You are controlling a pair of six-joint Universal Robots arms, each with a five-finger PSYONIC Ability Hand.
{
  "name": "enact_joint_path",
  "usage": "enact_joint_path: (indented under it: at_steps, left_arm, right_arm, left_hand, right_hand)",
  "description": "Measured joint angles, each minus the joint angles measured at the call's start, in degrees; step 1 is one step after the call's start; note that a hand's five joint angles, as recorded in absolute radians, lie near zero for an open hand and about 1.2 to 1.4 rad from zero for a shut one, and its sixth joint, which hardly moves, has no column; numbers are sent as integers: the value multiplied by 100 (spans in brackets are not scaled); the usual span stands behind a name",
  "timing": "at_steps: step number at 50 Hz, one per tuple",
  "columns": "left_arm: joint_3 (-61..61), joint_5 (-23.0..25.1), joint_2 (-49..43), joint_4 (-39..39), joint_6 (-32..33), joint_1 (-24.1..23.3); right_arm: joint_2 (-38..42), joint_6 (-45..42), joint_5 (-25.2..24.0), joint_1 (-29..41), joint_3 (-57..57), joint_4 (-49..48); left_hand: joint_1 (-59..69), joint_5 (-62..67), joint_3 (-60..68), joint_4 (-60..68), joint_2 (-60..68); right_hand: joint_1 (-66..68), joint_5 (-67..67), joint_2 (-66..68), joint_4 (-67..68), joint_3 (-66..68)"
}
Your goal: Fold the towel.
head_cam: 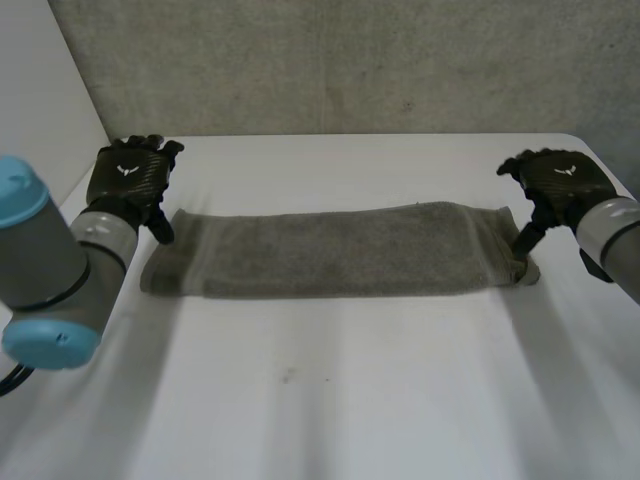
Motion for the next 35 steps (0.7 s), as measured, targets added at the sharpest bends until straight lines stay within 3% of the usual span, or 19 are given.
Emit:
enact_joint_path:
  at_steps: [11,13,17,35]
  left_arm:
    - [-987,-12,510,277,-837,46]
    - [-1043,-21,503,274,-962,76]
    - [-1079,-38,487,267,-1080,113]
    - [-1184,-23,478,258,-1109,151]
  right_arm:
    - [276,232,-150,-456,395,-54]
    - [443,231,-160,-485,422,-254]
    - [704,231,-170,-529,437,-552]
    - [1401,335,-164,-604,266,-1068]
  left_hand:
    - [0,0,0,-7,-5]
    - [0,0,0,-7,-5]
    - [0,1,0,-7,-5]
    - [0,0,0,-7,-7]
  right_hand:
    - [0,22,19,11,27]
    - [558,690,760,681,784]
    - [1014,1199,1301,1252,1382]
    - [1368,1616,1758,1687,1843]
